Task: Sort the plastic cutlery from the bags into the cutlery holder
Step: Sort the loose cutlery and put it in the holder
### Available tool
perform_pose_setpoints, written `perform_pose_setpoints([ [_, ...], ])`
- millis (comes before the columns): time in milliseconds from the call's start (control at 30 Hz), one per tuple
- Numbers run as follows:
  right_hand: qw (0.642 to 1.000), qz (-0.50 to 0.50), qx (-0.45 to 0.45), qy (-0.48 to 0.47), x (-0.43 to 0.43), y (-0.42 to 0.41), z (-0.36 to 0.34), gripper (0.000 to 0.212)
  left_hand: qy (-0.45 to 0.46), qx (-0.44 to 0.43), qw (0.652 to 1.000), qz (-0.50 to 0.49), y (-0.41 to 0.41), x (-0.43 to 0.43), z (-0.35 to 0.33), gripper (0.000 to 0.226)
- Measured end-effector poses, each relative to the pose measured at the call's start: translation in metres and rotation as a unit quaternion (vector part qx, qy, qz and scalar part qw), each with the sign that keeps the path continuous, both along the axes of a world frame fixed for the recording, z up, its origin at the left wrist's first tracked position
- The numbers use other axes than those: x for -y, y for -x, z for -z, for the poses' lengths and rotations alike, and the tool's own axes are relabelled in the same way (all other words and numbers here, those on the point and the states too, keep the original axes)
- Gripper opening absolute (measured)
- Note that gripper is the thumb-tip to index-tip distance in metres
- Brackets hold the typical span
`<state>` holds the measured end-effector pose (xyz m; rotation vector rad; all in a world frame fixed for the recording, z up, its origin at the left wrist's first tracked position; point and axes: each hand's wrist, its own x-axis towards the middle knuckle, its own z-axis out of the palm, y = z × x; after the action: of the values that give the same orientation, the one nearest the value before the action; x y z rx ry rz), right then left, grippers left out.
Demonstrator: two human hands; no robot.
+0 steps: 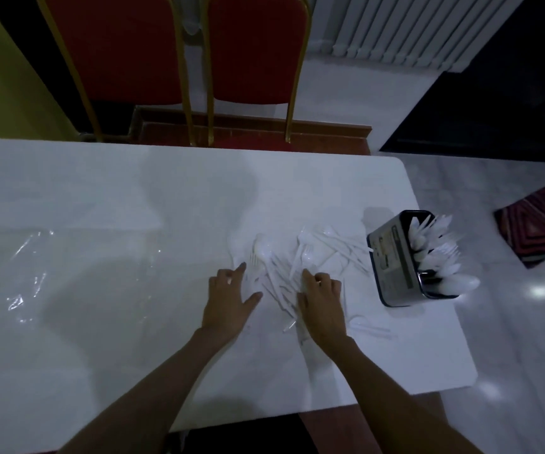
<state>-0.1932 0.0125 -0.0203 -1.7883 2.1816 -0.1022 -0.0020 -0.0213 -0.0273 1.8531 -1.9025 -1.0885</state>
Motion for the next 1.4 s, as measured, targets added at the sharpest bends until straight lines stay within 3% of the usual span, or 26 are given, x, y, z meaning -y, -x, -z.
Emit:
perform_pose_setpoints([
  [133, 0.997, -0.063, 0.035, 0.034, 0.016, 0.011, -0.004, 0.049, 0.001, 0.004, 1.000, 0.009, 0.022, 0.008, 0.003, 0.078],
  [233, 0.996, 0.008, -0.036, 0.077, 0.045, 0.044, -0.001, 0.051, 0.010, -0.001, 1.000, 0.002, 0.027, 0.006, 0.007, 0.077],
  [400, 0.993, 0.039, -0.102, -0.040, 0.067, 0.082, 0.013, 0.058, 0.032, -0.002, 0.999, -0.016, 0.028, -0.003, 0.009, 0.071],
  [567, 0.996, 0.053, -0.078, -0.002, 0.058, 0.057, 0.012, 0.052, 0.027, 0.008, 0.999, -0.026, 0.025, -0.009, 0.003, 0.064],
  [767, 0.999, 0.000, -0.027, -0.016, 0.044, 0.008, 0.004, 0.066, 0.007, 0.039, 0.999, -0.028, 0.019, -0.014, -0.006, 0.056],
  [1000, 0.993, -0.061, 0.096, 0.005, 0.027, -0.010, 0.001, 0.043, 0.007, 0.057, 0.997, -0.056, -0.001, -0.022, -0.009, 0.050],
  [1067, 0.993, 0.002, 0.109, 0.038, 0.025, 0.005, -0.004, 0.034, 0.009, 0.072, 0.996, -0.056, -0.005, -0.021, -0.005, 0.045],
  [1167, 0.976, 0.180, 0.102, 0.061, 0.024, 0.039, -0.005, 0.019, 0.010, 0.092, 0.994, -0.065, -0.004, -0.021, -0.005, 0.038],
  [1233, 0.960, 0.263, 0.097, 0.017, 0.022, 0.058, -0.003, 0.031, 0.018, 0.112, 0.990, -0.079, 0.001, -0.021, -0.009, 0.039],
  [1300, 0.946, 0.301, 0.114, -0.039, 0.021, 0.068, 0.000, 0.045, 0.035, 0.122, 0.988, -0.093, 0.009, -0.022, -0.013, 0.041],
  [1400, 0.955, 0.264, 0.123, -0.062, 0.026, 0.074, 0.005, 0.029, 0.077, 0.116, 0.986, -0.089, 0.021, -0.024, -0.015, 0.039],
])
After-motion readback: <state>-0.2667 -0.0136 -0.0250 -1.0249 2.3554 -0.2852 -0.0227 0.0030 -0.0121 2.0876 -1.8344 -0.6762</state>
